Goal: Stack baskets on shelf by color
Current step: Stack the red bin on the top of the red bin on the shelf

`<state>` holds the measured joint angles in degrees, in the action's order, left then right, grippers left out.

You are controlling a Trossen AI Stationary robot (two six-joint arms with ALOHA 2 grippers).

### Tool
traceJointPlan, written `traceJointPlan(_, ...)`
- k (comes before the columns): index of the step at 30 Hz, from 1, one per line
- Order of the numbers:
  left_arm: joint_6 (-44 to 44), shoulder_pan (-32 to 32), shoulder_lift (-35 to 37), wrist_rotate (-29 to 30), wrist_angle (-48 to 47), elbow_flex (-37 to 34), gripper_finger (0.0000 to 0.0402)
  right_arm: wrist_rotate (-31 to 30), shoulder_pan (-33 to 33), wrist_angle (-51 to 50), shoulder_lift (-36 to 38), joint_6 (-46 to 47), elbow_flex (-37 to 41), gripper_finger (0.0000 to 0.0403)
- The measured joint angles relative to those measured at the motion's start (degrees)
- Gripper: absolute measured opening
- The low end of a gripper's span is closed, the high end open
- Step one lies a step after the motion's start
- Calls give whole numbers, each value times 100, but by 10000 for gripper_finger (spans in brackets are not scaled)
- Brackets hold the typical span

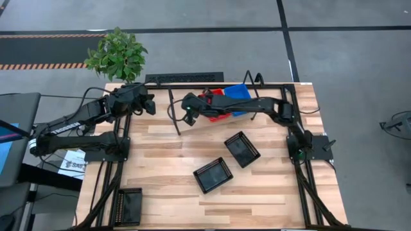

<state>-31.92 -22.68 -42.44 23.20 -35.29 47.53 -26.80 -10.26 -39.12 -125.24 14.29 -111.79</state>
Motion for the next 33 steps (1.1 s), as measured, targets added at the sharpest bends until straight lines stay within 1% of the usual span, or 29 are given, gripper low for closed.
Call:
traceJointPlan(3, 6, 0, 2, 2, 0, 0, 0, 93, -53, -216, -264, 1, -289, 159)
traceJointPlan(8, 76, 0, 9, 0, -17, 0, 0, 396, -151, -376, -494, 13, -384, 159)
traceJointPlan(17, 129, -2, 9, 8, -18, 0, 0, 391, -285, -673, -631, 65, -382, 159)
traceJointPlan(29, 128, -2, 9, -21, -1, 0, 0, 366, -419, -552, -555, -5, -411, 159)
traceJointPlan(31, 125, -4, 18, -349, 2, 0, 0, 373, -405, -671, -430, -110, -569, 159)
traceJointPlan(33, 205, -4, 84, -1082, -25, 0, 0, 371, -374, -1002, -210, -211, -743, 159)
